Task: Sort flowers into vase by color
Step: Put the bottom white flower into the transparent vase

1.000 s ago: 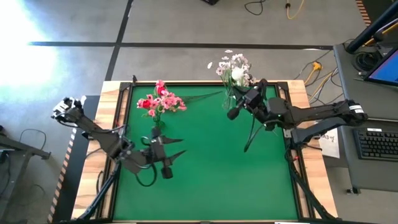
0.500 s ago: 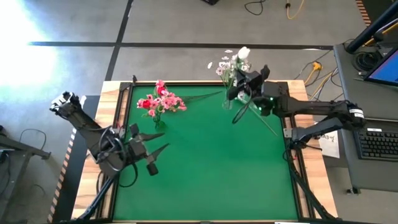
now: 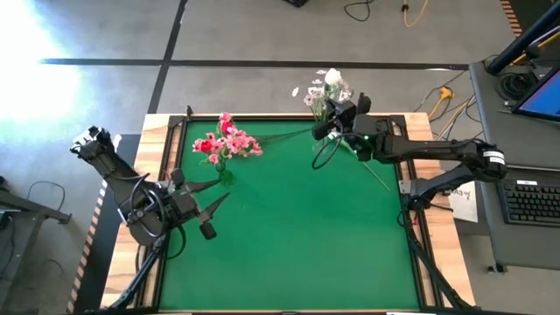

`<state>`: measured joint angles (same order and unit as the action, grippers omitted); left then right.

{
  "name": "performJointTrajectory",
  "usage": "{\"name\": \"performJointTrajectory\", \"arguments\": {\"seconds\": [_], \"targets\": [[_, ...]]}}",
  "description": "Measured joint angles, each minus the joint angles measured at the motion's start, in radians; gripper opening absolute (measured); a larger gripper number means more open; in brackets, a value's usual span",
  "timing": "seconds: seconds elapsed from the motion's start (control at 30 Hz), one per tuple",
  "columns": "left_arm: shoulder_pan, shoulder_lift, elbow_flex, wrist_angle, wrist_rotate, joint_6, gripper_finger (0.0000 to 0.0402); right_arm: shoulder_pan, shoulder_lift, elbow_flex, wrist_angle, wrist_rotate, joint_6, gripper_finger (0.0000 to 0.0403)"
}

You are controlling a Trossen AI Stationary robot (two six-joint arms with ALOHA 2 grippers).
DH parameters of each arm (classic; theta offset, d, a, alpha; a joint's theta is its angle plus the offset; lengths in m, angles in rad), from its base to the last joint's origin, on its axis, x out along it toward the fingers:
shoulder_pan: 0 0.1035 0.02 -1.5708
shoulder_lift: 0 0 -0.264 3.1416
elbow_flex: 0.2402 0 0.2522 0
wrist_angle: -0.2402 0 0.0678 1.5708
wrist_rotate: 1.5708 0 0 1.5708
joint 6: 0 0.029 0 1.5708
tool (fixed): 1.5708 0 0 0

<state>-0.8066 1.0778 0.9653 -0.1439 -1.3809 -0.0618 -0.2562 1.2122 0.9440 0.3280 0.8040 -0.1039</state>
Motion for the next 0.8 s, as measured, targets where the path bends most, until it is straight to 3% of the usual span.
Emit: {"name": "performJointTrajectory", "arguments": {"seconds": [0.57,0.8], "targets": [[0.0,-0.003,0.0,-0.031,-0.079,-0.004,0.0169,-0.023,0.015,0.0,-0.054,-0.018,0.048,0.0016],[0.0,-0.003,0.0,-0.031,-0.079,-0.008,0.0169,-0.024,0.014,0.0,-0.068,-0.045,0.091,0.0075]]}}
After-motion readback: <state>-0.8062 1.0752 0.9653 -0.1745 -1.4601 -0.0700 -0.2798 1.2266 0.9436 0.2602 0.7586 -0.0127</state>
